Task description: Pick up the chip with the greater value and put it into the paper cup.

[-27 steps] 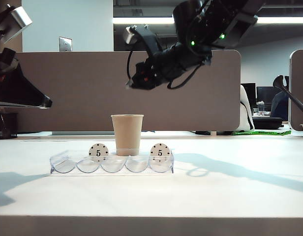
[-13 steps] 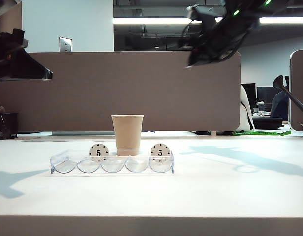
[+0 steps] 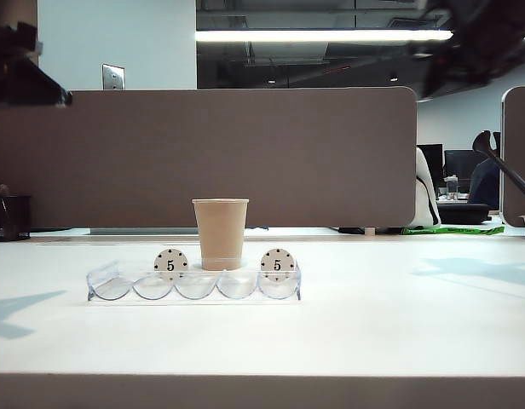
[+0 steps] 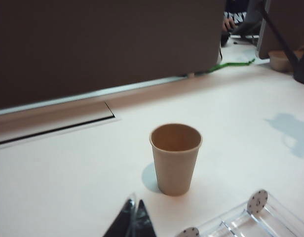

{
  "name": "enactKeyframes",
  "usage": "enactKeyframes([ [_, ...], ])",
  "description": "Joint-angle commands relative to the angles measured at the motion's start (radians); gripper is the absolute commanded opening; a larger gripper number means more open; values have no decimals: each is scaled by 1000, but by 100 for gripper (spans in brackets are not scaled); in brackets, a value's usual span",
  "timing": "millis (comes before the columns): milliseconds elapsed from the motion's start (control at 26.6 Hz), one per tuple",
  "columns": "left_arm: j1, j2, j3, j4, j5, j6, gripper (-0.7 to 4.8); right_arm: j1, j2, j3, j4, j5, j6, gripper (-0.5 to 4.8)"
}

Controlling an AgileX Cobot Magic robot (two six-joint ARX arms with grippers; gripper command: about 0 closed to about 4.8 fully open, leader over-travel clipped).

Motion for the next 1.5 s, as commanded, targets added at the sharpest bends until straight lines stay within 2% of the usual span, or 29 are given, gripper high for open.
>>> enactKeyframes([
  [38,0,-39,5,13,-17,-32,-6,-60,-154,-182,59,-6,2,-5],
  [376,0,-86,5,10,-14,-137,-6,-78,-487,-553,193,-3,2,-5],
  [526,0,-117,5,-6,-16,-137,-6,-80,-645,-707,242,15,2,-5],
  [752,0,-173,5,-32,14,-134,-6,-84,-809,-842,240,90,35,-5],
  [940,0,-237,5,-82,35,-134,-6,-83,-936,-926,238,93,36,-5],
  [1015,0,-293,5,-177,25,-134,-6,-84,-1018,-974,232,93,66,-5],
  [1165,0,-348,5,-265,24,-134,-6,-83,-1087,-1021,230,94,81,-5],
  [1353,0,-430,5,-330,-49,-134,-6,-84,-1176,-1096,229,185,111,-5],
  [1504,0,-505,5,-372,-89,-134,-6,-84,-1255,-1154,228,186,130,-5],
])
